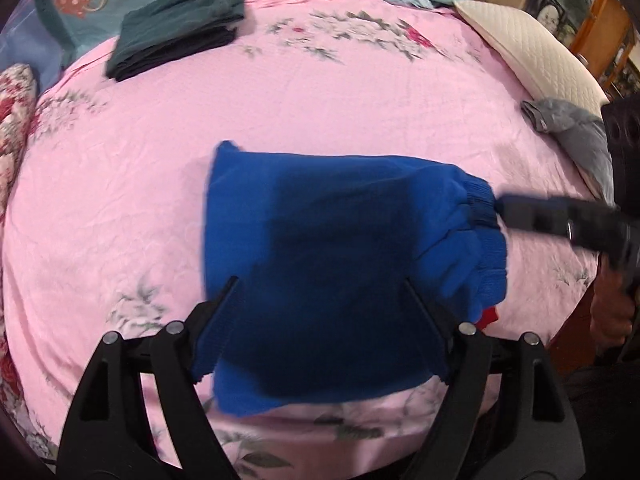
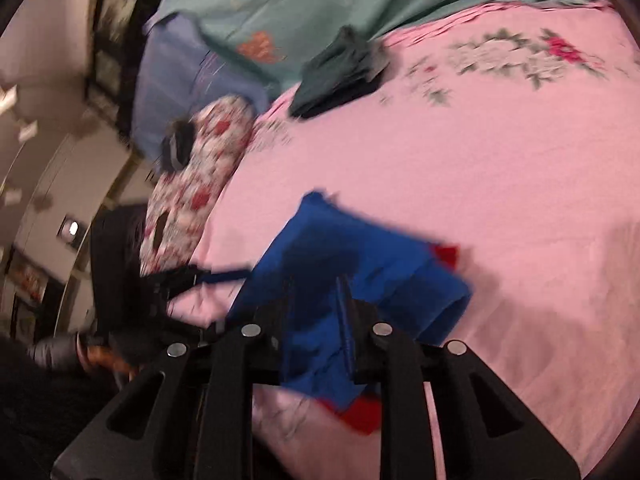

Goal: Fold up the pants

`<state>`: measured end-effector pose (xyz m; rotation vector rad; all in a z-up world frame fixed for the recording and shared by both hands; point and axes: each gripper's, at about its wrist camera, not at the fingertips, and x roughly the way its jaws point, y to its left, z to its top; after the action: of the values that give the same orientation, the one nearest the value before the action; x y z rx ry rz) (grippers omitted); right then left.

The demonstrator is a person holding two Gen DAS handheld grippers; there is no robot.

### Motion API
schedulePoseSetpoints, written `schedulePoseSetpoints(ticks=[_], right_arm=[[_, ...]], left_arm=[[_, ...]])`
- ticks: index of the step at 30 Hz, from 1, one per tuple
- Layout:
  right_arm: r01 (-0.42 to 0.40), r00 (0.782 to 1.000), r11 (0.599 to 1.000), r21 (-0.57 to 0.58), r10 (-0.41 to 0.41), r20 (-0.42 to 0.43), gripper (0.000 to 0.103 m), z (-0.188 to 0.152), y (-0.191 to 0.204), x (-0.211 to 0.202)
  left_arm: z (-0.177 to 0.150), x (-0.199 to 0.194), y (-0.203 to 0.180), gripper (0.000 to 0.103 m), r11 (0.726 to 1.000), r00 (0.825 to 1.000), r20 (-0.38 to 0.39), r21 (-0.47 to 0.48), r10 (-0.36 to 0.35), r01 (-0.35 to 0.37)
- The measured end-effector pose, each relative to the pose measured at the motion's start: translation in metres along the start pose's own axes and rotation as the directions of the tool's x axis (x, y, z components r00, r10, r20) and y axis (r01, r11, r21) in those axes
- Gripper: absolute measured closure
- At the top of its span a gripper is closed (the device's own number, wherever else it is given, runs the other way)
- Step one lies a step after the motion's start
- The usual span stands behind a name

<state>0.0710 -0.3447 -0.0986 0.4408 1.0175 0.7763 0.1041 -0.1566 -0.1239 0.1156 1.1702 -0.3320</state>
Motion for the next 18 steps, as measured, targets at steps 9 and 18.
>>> schedulePoseSetpoints(ticks=[9, 18], right_arm=[[0.061, 0.988, 0.997, -0.037, -0.065, -0.143, 0.083, -0.036, -0.012, 0.024], [0.075, 0.982, 0.997, -0.014, -0.076, -0.173, 0.083, -0.029, -0.014, 0.028]], left_arm=[[-0.047, 0.035, 0.059, 0.021, 0.949, 0.979, -0.129, -0.296, -0.157, 0.113], [-0.022, -0.028, 0.076, 0.024, 0.957, 0.985, 0.045, -0.230, -0.169, 0.174]])
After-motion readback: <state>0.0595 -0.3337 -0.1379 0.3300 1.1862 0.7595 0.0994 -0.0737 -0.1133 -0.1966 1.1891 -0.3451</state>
